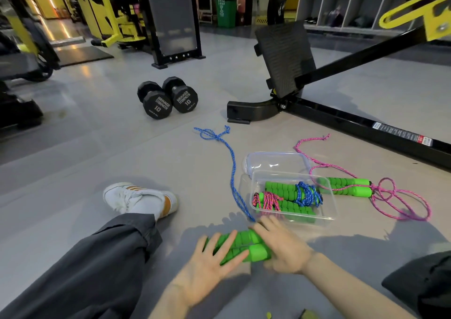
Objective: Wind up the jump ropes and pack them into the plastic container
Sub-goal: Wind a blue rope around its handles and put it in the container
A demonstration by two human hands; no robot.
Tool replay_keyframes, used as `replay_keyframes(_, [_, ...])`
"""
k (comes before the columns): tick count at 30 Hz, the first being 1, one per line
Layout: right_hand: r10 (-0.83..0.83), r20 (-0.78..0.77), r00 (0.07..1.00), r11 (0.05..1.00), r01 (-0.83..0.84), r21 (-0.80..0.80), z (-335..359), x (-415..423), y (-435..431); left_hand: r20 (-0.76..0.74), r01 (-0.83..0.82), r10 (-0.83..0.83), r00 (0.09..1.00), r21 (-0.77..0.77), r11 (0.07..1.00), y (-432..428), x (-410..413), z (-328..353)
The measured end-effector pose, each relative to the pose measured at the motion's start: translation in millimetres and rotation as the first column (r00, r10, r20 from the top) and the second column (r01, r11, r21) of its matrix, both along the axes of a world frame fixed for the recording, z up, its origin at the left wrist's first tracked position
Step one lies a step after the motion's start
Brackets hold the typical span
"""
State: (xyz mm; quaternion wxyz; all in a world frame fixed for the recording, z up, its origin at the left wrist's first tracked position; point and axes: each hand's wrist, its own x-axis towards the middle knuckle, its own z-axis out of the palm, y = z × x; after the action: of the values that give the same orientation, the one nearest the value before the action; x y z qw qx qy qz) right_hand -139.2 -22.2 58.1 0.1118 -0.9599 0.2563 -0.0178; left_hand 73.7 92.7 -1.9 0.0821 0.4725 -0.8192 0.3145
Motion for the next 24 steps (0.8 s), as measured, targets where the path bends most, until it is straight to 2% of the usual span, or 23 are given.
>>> replay_keyframes(3, [-0.084,0.112,0.990,0.996,0.081,0.031,17,-4,-6,-0.063,-0.022,0.018,0.998,-0.059,0.998,-13,-2,29])
replay_keyframes(5, [-0.151,0.254,0.956,0.986,0.128,0.104,31,-7,-8,-0.008,-0.011,0.010,1.000,-0.141,0.990,-20,-1,47])
replay_keyframes(6, [-0.226,0.338,0.914,0.967,0.169,0.191,40,-7,-6,0.017,-0.003,0.006,1.000,-0.181,0.984,-24,0,54])
replay_keyframes(8, [-0.445,0.484,0.754,0.849,0.182,0.497,54,-6,-5,-0.031,-0.018,0.010,0.999,-0.273,0.962,-36,0,67])
replay_keyframes(9, [-0.558,0.488,0.672,0.736,0.129,0.664,60,-6,-5,-0.123,-0.045,0.004,0.992,-0.329,0.943,-44,-4,74])
replay_keyframes(10, [-0.625,0.455,0.635,0.629,0.064,0.774,65,-6,-5,-0.209,-0.067,-0.012,0.978,-0.370,0.927,-50,-7,82])
replay_keyframes(11, [-0.645,0.415,0.642,0.539,-0.003,0.842,67,-5,-4,-0.251,-0.079,-0.026,0.968,-0.401,0.913,-55,-8,90])
replay_keyframes(12, [-0.627,0.373,0.684,0.498,-0.017,0.867,70,-3,-4,-0.231,-0.074,-0.026,0.973,-0.414,0.907,-57,-6,98])
replay_keyframes(13, [-0.608,0.346,0.714,0.483,-0.013,0.875,73,1,-2,-0.148,-0.043,-0.020,0.989,-0.410,0.911,-57,-1,105])
replay_keyframes(15, [-0.605,0.328,0.726,0.485,0.008,0.875,73,8,5,0.014,0.011,-0.007,1.000,-0.357,0.934,-52,13,118])
replay_keyframes(16, [-0.612,0.321,0.723,0.482,0.018,0.876,73,11,8,0.034,0.001,0.012,0.999,-0.349,0.937,-48,20,125])
replay_keyframes(21, [-0.468,0.272,0.841,0.539,0.028,0.842,77,20,29,-0.012,-0.191,0.204,0.979,-0.410,0.892,-52,36,141])
replay_keyframes(24, [-0.324,0.263,0.909,0.543,-0.049,0.839,100,20,42,-0.053,-0.283,0.289,0.956,-0.433,0.856,-56,45,146])
